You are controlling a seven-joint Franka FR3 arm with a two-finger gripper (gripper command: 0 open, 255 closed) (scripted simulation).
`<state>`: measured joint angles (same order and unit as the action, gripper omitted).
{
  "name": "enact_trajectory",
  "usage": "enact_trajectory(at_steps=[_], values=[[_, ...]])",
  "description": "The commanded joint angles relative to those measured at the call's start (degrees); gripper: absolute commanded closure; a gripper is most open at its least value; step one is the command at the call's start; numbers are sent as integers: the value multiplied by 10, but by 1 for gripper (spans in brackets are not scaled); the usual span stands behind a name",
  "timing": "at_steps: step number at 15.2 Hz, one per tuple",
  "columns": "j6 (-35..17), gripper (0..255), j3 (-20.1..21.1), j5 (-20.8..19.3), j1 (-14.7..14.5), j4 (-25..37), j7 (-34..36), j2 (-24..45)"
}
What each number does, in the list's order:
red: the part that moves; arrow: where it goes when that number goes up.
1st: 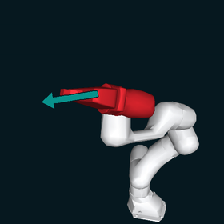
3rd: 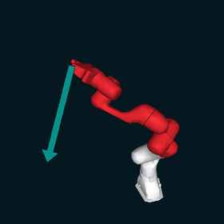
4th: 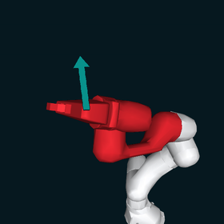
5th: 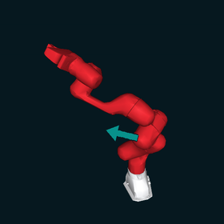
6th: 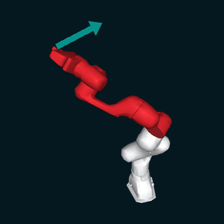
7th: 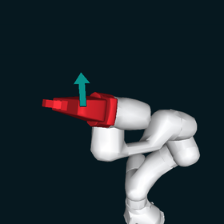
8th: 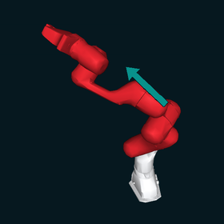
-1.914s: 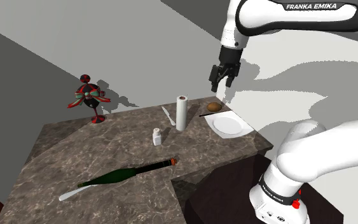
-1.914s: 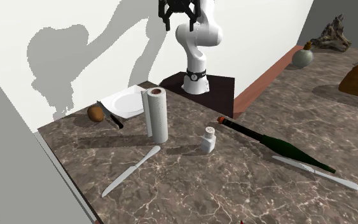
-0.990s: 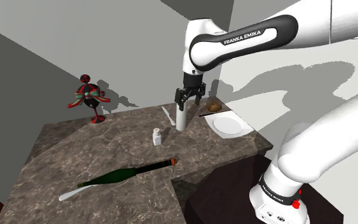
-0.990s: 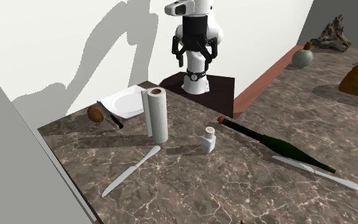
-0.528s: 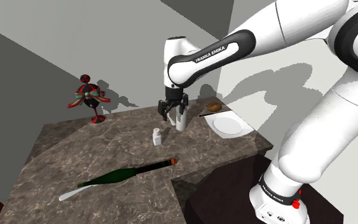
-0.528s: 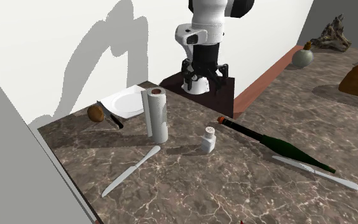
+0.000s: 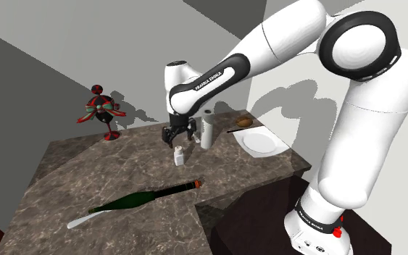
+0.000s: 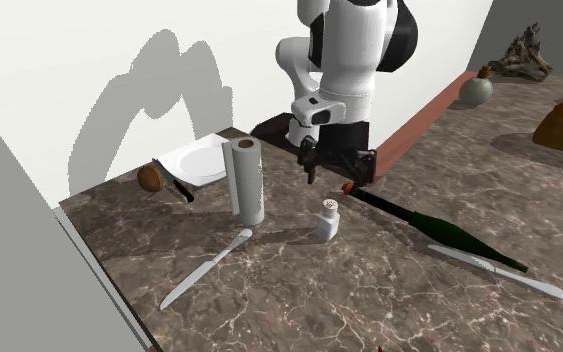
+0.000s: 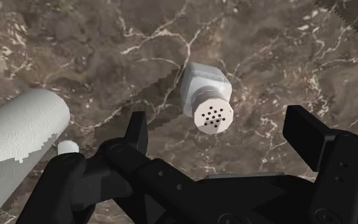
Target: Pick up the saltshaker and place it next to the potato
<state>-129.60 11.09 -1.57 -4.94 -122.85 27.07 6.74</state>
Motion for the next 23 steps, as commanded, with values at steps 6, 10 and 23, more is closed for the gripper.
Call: enact_trajectory(at_steps=[6, 10, 23], values=[[-49, 0, -1, -12, -4, -7, 12, 43], [-53, 0, -2, -13, -4, -8, 12, 46], [-53, 255, -2, -13, -4, -8, 12, 46]])
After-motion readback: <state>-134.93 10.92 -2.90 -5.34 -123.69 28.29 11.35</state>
